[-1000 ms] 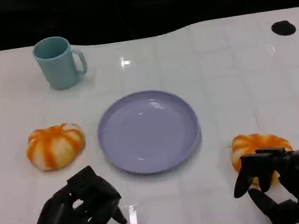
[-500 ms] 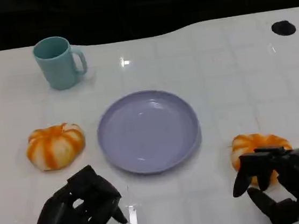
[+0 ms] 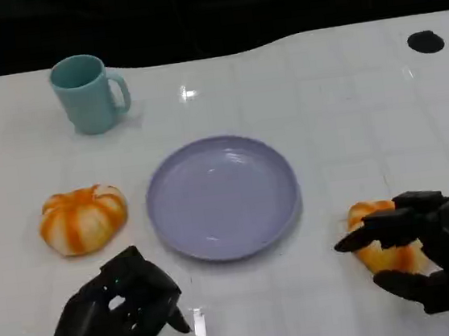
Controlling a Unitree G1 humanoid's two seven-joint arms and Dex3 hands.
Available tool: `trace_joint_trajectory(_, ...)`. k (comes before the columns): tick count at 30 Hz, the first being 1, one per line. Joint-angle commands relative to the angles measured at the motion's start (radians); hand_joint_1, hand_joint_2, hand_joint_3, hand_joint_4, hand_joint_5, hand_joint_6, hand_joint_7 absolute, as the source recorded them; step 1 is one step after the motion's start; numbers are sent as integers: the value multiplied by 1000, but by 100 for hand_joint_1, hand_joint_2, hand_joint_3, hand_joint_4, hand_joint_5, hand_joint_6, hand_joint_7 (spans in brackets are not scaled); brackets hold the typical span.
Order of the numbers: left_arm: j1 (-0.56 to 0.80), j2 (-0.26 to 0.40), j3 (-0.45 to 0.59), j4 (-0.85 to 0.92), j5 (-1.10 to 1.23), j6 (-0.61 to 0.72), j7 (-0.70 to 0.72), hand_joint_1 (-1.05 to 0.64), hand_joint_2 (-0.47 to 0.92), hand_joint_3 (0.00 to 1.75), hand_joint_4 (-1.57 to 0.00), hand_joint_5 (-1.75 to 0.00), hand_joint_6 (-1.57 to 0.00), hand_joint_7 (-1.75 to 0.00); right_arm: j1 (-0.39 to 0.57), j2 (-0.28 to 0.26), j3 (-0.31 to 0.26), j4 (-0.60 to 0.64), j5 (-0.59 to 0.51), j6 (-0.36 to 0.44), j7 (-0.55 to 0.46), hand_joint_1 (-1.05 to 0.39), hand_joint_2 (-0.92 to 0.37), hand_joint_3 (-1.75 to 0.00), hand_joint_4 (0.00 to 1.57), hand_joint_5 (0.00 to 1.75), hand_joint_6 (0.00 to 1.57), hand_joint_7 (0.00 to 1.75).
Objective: Grasp the bread from the table and place it into the plate.
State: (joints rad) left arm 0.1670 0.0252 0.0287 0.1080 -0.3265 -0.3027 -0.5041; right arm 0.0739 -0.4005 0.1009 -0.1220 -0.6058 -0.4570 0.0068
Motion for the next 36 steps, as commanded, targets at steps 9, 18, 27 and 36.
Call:
trace_joint_trajectory(9,-6,13,7,9,-3,5,-1,-57,92,30,-64,-175,-60,-142,64,-106,-19,-254,-218,220,180,-42,-73,-1,22,35,40,0)
trace_joint_trajectory(18,-2,8,2,1,7,10,13,-58,92,29,-64,-175,-61,-141,47,-84,20,-251,-341,306,168,-48,-72,0,15,33,37,0)
trace_joint_trajectory(27,-5,7,0,0,8,10,11,-58,92,29,-64,-175,-61,-140,-29,-51,90,-113,-399,365,124,-47,-74,0,15,34,34,0)
trace_joint_trajectory(36,1,7,-3,-10,1,14,5,-59,92,28,-63,-175,-62,-139,-151,-41,181,79,-410,414,114,-47,-77,-1,15,33,32,0)
